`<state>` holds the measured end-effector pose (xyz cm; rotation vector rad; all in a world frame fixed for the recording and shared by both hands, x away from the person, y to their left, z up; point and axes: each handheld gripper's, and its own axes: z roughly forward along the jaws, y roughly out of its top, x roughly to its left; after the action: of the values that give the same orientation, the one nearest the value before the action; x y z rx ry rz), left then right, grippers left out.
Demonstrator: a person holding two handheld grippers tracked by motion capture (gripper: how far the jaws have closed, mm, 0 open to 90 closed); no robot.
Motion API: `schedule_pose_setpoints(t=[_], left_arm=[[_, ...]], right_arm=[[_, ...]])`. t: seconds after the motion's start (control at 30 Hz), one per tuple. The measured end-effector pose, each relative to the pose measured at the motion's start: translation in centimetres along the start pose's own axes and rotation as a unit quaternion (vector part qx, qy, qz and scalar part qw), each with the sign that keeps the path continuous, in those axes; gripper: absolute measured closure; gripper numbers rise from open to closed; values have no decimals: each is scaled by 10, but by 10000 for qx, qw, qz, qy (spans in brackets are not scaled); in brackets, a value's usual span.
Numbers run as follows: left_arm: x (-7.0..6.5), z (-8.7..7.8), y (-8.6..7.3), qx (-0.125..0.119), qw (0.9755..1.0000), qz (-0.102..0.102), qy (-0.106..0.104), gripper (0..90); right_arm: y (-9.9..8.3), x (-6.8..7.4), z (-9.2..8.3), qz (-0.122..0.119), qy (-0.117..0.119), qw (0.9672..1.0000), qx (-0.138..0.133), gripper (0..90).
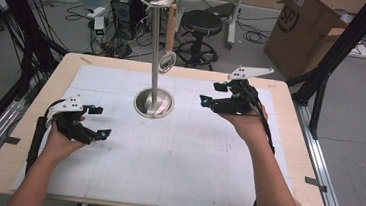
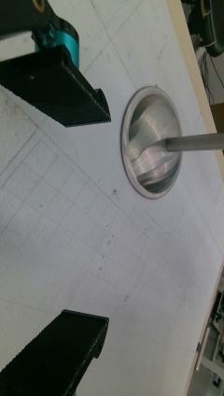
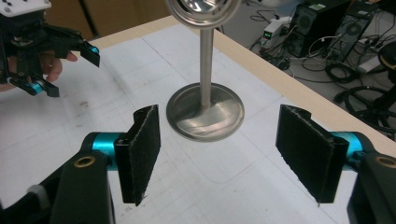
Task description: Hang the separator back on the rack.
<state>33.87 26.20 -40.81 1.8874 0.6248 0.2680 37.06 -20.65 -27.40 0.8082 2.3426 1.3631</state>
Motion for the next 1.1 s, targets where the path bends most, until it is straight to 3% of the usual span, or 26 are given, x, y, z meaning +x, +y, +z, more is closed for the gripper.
schedule_pose_setpoints(t=[0.53, 0.77, 0.97, 1.1], left_arm=[[-1, 2, 0, 30, 10000, 32, -43, 45], [-2, 2, -1, 59, 10000, 31, -30, 44], [-2, 2, -2, 58, 10000, 39, -30, 44], [-3, 2, -2, 61, 10000, 63, -23, 45]], right_arm=[[-59, -9, -13, 358, -47, 9992, -171, 271], [-92, -13, -14, 536, -172, 9982, -225, 260], [-108, -14, -13, 676, -226, 9971, -284, 250], [-116, -14, -12, 611, -304, 9973, -264, 244]])
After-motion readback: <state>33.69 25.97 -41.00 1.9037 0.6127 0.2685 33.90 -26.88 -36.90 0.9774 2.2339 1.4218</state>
